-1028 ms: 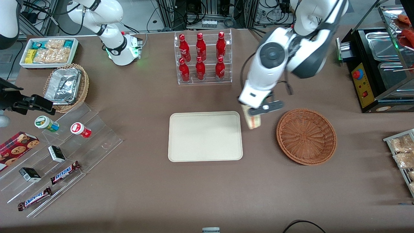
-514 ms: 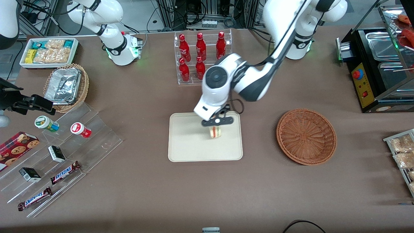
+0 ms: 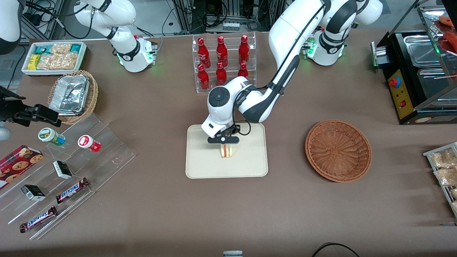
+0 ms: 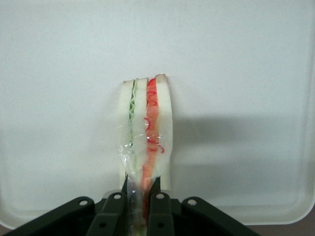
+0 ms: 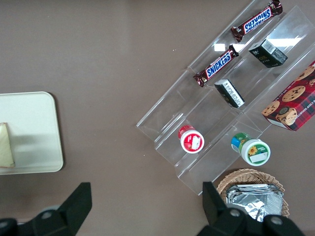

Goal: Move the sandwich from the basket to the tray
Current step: 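Lower the sandwich onto the tray and open the left gripper, then raise the left gripper up and away from the sandwich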

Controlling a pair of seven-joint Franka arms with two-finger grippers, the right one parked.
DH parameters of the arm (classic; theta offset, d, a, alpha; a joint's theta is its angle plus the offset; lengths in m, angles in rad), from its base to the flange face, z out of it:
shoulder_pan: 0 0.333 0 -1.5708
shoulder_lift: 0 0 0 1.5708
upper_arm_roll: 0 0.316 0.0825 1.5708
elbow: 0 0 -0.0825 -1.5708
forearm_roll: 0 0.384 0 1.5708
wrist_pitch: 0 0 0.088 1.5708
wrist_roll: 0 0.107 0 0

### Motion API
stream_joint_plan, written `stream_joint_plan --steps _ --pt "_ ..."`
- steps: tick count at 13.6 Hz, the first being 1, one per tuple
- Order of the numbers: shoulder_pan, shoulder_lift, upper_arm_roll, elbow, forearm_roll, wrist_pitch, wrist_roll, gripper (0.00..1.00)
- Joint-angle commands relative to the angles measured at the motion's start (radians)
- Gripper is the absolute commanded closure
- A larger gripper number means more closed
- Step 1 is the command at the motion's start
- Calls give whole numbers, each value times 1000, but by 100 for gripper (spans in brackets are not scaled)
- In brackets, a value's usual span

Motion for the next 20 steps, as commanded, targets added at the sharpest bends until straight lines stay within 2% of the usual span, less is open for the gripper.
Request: stream_joint_plan --steps 1,3,4,5,6,7,10,15,20 --pt "-18 36 16 60 18 -14 -19 100" --pt "-17 36 18 60 18 -14 -19 100" --pt "-17 34 18 60 18 -14 -17 86" --pt "-17 34 18 60 19 -15 -17 43" --pt "-18 34 19 58 22 -15 -17 10" --pt "-15 28 19 57 25 -20 -16 1" --pt "-8 -19 19 51 19 -58 -17 1" --pt "52 -213 19 48 -7 -291 -98 1" --pt "156 -418 19 40 -24 -532 -82 1"
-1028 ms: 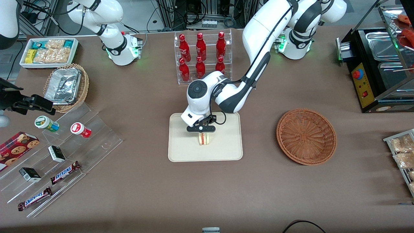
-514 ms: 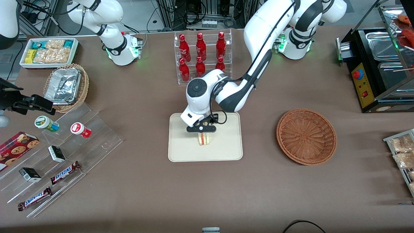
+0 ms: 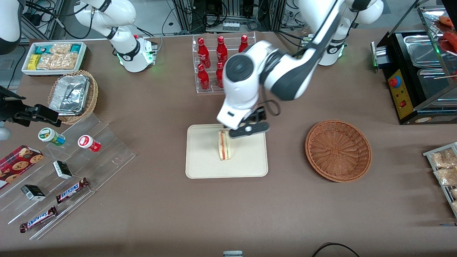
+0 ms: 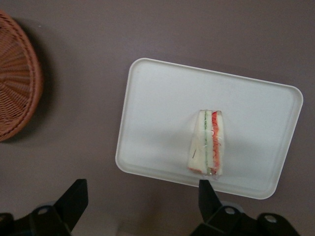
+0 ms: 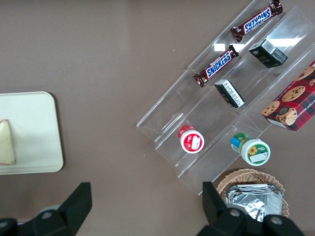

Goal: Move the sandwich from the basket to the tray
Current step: 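Raise the left gripper up and away from the sandwich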

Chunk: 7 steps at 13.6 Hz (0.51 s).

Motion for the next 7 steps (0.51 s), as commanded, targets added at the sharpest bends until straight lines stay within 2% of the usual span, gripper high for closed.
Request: stream_joint_plan --steps 1,3,7 --pt "86 -131 -6 -50 -20 -108 16 1" --pt "159 -213 -4 -51 -43 -221 87 1" --pt "332 -334 -3 -69 -40 -373 307 1"
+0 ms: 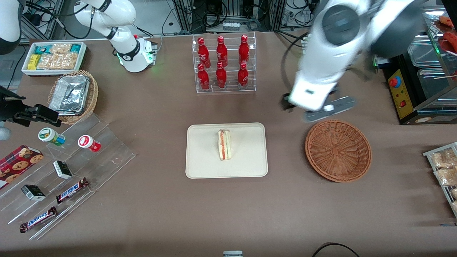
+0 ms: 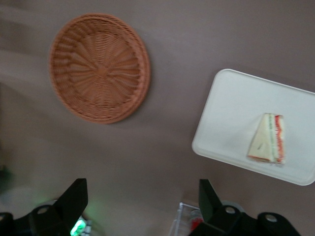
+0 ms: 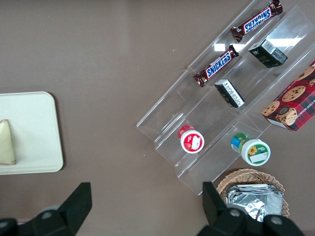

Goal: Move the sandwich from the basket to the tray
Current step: 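Raise the left gripper up and away from the sandwich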

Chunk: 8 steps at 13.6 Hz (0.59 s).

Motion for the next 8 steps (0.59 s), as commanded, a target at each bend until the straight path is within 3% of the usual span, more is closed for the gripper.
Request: stream_joint_plan --steps 1,8 --pt "123 -94 -9 -78 -13 -42 161 1" --pt "395 -246 -8 -262 -22 -29 662 1"
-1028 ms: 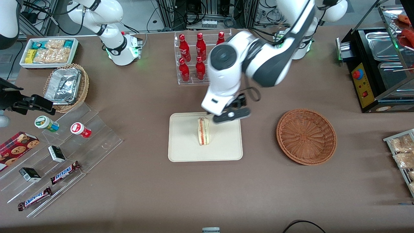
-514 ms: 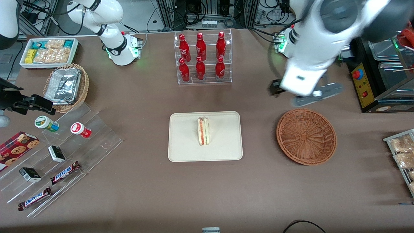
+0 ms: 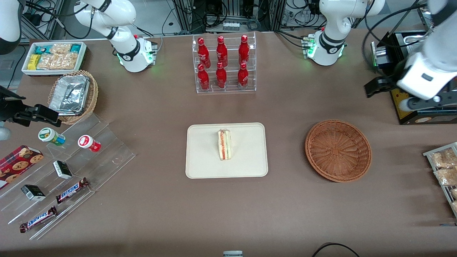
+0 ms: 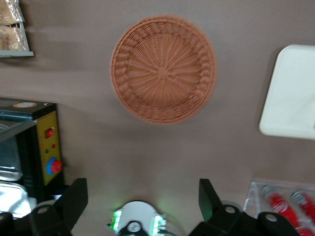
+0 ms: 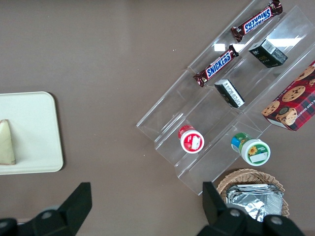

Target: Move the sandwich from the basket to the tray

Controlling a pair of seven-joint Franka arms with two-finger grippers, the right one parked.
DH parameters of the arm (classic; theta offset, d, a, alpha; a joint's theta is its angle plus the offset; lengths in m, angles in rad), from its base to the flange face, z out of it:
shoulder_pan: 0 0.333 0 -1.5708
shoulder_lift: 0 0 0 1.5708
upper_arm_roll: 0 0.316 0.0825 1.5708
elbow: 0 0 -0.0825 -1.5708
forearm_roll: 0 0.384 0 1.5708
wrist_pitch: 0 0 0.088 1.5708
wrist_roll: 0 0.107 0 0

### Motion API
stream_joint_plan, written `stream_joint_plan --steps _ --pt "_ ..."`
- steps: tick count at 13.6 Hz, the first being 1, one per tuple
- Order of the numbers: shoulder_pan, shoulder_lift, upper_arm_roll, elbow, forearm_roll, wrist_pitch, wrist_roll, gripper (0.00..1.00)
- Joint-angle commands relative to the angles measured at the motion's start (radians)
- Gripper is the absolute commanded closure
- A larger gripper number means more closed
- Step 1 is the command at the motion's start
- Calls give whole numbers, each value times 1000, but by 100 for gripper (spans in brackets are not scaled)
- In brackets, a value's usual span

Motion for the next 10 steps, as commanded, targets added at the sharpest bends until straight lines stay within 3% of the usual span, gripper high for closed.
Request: stream_joint_plan --steps 1,3,10 --pt "58 -86 -5 -106 -20 14 163 1" --pt "45 -100 38 -118 -20 26 189 1" --pt "-3 -70 40 -68 -52 27 127 1"
